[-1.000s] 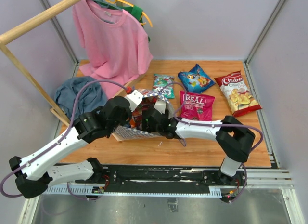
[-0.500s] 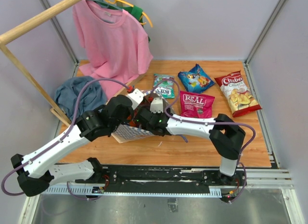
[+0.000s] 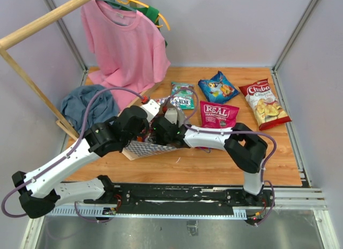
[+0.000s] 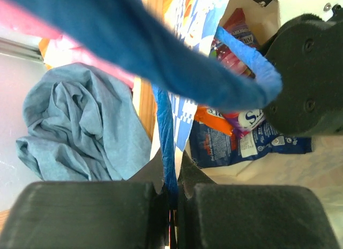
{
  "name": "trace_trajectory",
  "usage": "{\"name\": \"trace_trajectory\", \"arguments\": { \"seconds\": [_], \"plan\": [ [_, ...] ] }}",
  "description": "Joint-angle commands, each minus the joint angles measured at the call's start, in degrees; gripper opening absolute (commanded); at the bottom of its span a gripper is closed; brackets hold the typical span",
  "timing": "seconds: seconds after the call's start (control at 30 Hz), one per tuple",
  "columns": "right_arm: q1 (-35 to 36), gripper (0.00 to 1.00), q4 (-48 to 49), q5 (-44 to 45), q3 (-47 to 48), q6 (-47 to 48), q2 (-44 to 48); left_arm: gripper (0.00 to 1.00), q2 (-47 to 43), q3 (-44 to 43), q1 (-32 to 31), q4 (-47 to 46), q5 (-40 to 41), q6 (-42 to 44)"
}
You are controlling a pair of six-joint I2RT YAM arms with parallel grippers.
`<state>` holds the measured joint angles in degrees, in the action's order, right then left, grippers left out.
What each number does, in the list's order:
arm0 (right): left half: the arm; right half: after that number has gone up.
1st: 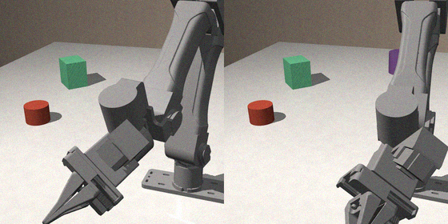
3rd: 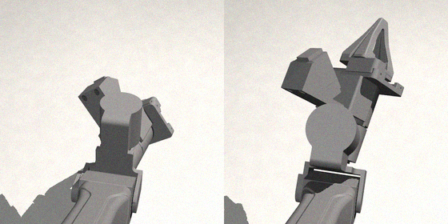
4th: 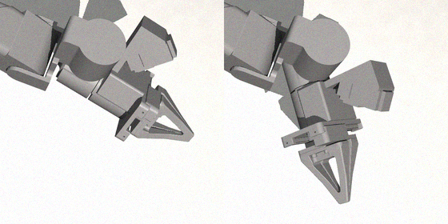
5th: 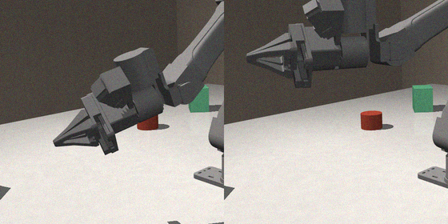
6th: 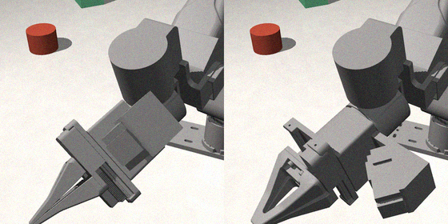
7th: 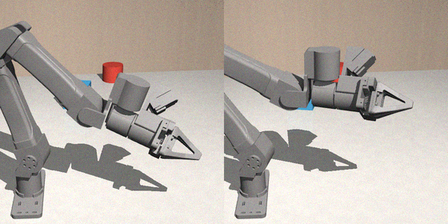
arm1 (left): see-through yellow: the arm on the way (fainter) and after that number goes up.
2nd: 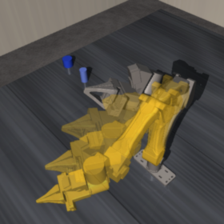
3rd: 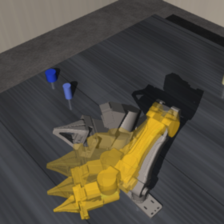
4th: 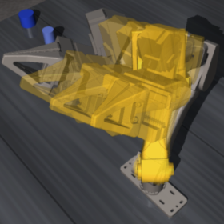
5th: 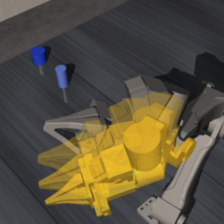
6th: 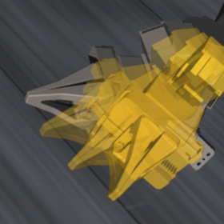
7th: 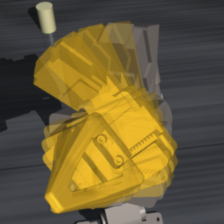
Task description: Take the snacks out of the paper bag
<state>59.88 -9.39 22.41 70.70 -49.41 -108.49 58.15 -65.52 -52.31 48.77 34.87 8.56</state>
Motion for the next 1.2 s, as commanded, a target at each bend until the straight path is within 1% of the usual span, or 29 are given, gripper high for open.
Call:
{"name": "trace_trajectory", "arguments": {
  "seconds": [0.0,0.13,0.2,0.23,0.33,0.5,0.6,0.7,0.77,0.93,1.1,1.17],
  "plan": [
    [-1.74,0.49,3.14,-8.59,-4.24,0.62,-0.48,0.01,-1.03,-2.36,-0.33,-0.17,1.02,-0.25],
    [-1.14,0.18,10.2,-12.16,-7.43,4.41,5.79,0.01,-0.48,-2.76,-0.32,-2.14,2.1,0.83],
    [0.4,0.06,7.27,-10.82,-5.64,7.28,8.59,0.01,-0.14,-2.3,-0.33,-4.08,3.53,1.64],
    [1.85,0.02,5.16,-9.39,-4.2,8.9,10.11,0.01,-0.15,-1.69,-0.33,-5.59,4.52,2.49],
    [5.46,0.01,1.02,-4.01,-1.06,13.11,14.68,0.0,-0.38,1.21,-0.33,-11.18,8.24,5.12],
    [9.03,0.01,-2.48,4.93,-0.61,16.71,23.27,0.01,-0.49,3.38,-0.31,-18.91,11.35,9.38],
    [10.77,0.01,-4.98,9.21,-0.51,18.01,28.54,0.01,-0.5,4.14,-0.24,-21.51,12.45,10.62],
    [11.95,0.01,-5.12,11.01,-1.46,19.1,33.91,0.01,-0.41,4.88,-0.24,-22.66,13.22,10.87],
    [12.02,0.01,-4.76,10.56,-2.26,19.44,37.31,0.01,-0.42,5.17,-0.24,-22.87,13.49,10.79],
    [12.0,0.01,-3.25,6.95,-1.89,21.59,41.95,0.01,0.51,5.47,-0.24,-22.7,13.81,10.47],
    [12.1,0.01,-6.52,0.68,4.54,25.22,44.36,0.01,1.91,5.61,0.05,-21.95,14.1,10.02],
    [12.18,0.01,-7.78,-0.13,5.92,26.66,46.38,0.0,1.82,5.94,0.61,-22.03,13.18,9.68]
  ]
}}
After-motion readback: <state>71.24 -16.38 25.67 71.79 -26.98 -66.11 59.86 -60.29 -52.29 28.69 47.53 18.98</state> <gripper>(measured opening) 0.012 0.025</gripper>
